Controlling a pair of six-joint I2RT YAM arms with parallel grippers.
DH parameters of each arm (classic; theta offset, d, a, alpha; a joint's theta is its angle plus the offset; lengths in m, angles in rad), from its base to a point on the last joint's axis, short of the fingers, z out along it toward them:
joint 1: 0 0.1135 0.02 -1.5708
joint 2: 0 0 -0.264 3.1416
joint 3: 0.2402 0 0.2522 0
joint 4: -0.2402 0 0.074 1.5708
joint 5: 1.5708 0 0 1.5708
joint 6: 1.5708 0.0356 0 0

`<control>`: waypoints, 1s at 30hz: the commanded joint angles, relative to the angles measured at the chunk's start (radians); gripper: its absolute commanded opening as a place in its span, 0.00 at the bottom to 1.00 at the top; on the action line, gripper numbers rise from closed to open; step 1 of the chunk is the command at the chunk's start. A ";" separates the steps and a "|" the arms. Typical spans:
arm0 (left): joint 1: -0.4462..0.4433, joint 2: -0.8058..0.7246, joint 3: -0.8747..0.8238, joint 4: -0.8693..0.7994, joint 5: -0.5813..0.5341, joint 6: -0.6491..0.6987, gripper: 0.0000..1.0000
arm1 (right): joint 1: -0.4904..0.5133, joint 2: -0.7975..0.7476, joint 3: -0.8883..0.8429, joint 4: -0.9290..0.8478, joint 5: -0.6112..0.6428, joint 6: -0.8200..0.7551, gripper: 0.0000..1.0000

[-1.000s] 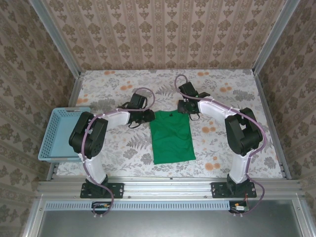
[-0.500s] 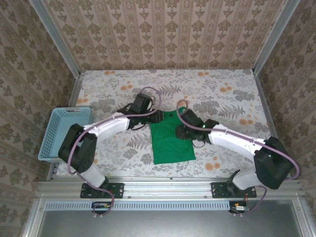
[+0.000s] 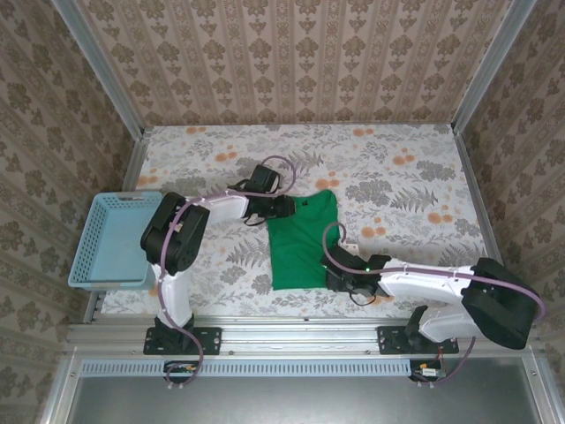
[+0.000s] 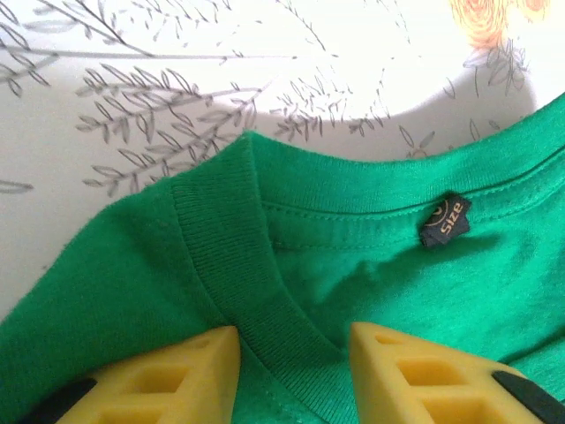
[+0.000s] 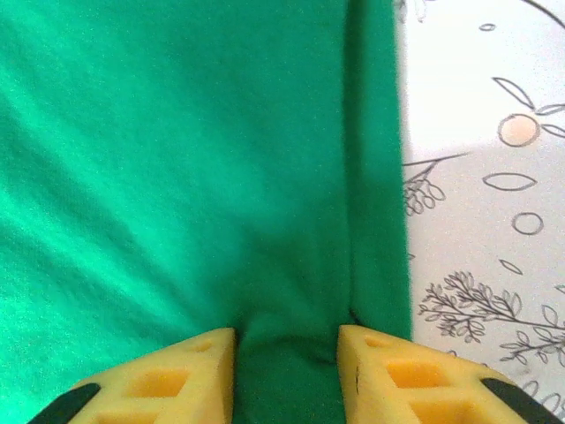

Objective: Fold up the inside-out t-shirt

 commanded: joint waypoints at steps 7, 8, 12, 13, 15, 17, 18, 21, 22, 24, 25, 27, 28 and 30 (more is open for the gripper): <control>0.016 -0.049 0.053 -0.110 -0.030 0.053 0.47 | -0.052 -0.153 0.066 -0.123 0.076 -0.018 0.34; 0.006 -0.082 0.050 -0.132 -0.037 0.060 0.50 | -0.085 -0.163 0.091 -0.121 0.062 -0.049 0.36; -0.031 -0.235 -0.013 -0.205 -0.104 0.022 0.59 | -0.234 -0.112 0.200 -0.059 -0.063 -0.170 0.38; -0.043 -0.279 -0.048 -0.201 -0.116 0.007 0.59 | -0.263 -0.074 0.241 -0.043 -0.084 -0.197 0.39; -0.079 -0.345 -0.125 -0.176 -0.133 -0.027 0.58 | -0.303 0.023 0.330 -0.030 -0.109 -0.250 0.38; -0.123 -0.402 -0.205 -0.143 -0.145 -0.065 0.55 | -0.350 0.154 0.432 -0.026 -0.142 -0.287 0.36; -0.144 -0.421 -0.248 -0.112 -0.145 -0.088 0.53 | -0.370 0.205 0.466 -0.017 -0.169 -0.297 0.35; -0.214 -0.468 -0.352 -0.037 -0.160 -0.139 0.51 | -0.400 0.363 0.585 0.009 -0.218 -0.333 0.34; -0.242 -0.473 -0.376 -0.022 -0.177 -0.154 0.50 | -0.403 0.417 0.635 -0.002 -0.217 -0.347 0.34; -0.298 -0.461 -0.412 0.007 -0.213 -0.188 0.50 | -0.415 0.514 0.725 -0.040 -0.214 -0.363 0.32; -0.324 -0.441 -0.421 0.012 -0.221 -0.201 0.50 | -0.424 0.564 0.765 -0.054 -0.213 -0.362 0.30; -0.356 -0.409 -0.450 0.032 -0.227 -0.223 0.50 | -0.445 0.638 0.811 -0.050 -0.205 -0.358 0.29; -0.368 -0.394 -0.467 0.048 -0.223 -0.233 0.50 | -0.456 0.675 0.838 -0.048 -0.207 -0.360 0.29; -0.390 -0.367 -0.486 0.049 -0.221 -0.248 0.50 | -0.474 0.751 0.903 -0.058 -0.212 -0.374 0.28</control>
